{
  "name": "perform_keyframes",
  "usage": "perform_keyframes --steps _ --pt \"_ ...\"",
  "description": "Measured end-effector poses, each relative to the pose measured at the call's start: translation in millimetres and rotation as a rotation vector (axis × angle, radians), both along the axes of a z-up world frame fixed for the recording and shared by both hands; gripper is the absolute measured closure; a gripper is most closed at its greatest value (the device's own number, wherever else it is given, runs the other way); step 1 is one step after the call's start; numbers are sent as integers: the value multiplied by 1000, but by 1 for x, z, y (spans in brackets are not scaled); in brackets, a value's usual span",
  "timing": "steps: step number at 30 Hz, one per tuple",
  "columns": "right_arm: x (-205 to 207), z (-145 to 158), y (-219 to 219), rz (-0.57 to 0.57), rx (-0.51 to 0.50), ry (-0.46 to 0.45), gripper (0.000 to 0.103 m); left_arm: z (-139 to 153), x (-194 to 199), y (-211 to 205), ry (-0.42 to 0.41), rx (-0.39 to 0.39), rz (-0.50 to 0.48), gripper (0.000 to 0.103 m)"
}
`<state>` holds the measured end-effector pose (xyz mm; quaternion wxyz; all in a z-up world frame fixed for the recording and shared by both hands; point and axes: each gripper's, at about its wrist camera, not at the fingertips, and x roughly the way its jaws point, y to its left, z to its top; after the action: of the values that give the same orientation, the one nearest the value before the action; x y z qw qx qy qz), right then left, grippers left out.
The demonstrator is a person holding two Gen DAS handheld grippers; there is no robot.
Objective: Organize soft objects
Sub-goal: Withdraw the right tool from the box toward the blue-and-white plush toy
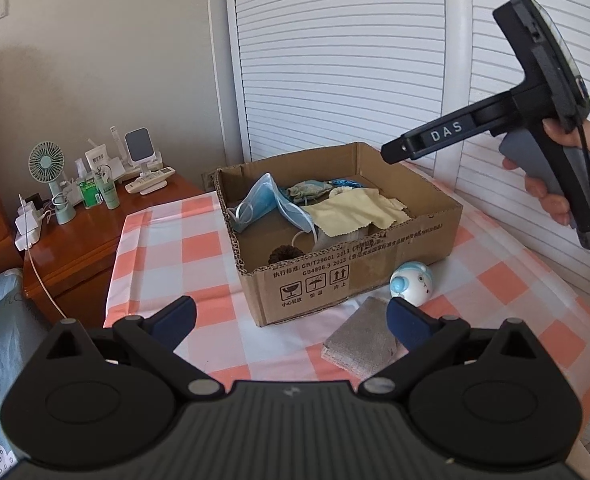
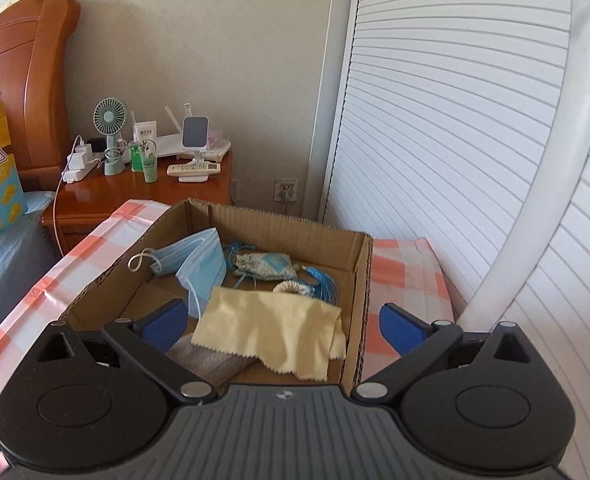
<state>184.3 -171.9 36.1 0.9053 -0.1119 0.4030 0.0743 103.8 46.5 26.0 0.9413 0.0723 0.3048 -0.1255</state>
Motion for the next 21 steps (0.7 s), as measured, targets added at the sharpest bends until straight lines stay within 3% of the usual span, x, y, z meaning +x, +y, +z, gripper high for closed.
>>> perform_keyframes --steps 12,21 --pt "-51 -42 1 -80 38 91 0 -8 -7 7 22 -4 19 1" --pt "-49 -93 18 -110 26 173 0 -15 -5 9 52 8 32 1"
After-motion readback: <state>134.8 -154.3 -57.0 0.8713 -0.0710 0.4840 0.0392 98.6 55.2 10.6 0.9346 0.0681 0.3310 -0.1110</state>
